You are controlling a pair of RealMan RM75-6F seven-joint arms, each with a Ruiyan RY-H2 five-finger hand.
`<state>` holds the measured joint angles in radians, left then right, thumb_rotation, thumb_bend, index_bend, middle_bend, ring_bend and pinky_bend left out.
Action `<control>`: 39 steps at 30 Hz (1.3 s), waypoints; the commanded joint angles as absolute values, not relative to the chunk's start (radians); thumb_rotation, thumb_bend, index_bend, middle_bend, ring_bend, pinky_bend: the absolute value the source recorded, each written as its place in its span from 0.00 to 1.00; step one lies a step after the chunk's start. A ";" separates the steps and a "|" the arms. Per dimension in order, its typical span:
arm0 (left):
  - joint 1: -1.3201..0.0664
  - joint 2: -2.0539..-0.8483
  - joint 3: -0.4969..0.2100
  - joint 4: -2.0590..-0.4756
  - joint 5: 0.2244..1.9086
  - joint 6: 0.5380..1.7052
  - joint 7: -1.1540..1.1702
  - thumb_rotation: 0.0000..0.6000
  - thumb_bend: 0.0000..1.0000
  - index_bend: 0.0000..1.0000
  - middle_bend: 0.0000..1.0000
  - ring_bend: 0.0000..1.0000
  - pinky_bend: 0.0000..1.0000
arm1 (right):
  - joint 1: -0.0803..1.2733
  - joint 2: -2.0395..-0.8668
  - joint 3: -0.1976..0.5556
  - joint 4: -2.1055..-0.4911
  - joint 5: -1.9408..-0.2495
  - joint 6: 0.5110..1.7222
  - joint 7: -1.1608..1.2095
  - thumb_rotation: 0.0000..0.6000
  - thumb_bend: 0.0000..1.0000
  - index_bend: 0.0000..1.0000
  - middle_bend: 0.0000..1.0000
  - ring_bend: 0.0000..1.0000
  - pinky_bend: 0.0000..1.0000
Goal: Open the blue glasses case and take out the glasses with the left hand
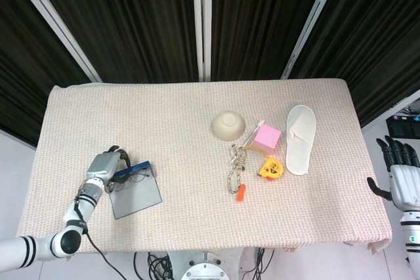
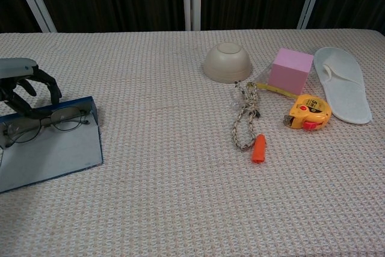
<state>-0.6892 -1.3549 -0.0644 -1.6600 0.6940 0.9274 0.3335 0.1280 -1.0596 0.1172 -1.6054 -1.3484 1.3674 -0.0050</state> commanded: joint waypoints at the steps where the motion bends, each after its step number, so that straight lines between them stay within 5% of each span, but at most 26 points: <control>1: -0.687 -1.354 -0.068 -1.664 0.698 0.935 0.332 1.00 0.41 0.57 0.24 0.06 0.22 | 0.128 -1.060 0.118 -1.606 -1.349 1.368 -0.005 1.00 0.23 0.00 0.00 0.00 0.00; 23: -0.598 -1.504 -0.063 -1.562 0.969 1.226 0.392 1.00 0.45 0.60 0.27 0.06 0.20 | 0.130 -1.062 0.116 -1.604 -1.348 1.363 -0.008 1.00 0.23 0.00 0.00 0.00 0.00; 39: -0.560 -1.568 -0.079 -1.486 1.070 1.265 0.434 1.00 0.45 0.61 0.27 0.06 0.18 | 0.130 -1.069 0.113 -1.589 -1.344 1.355 0.001 1.00 0.23 0.00 0.00 0.00 0.00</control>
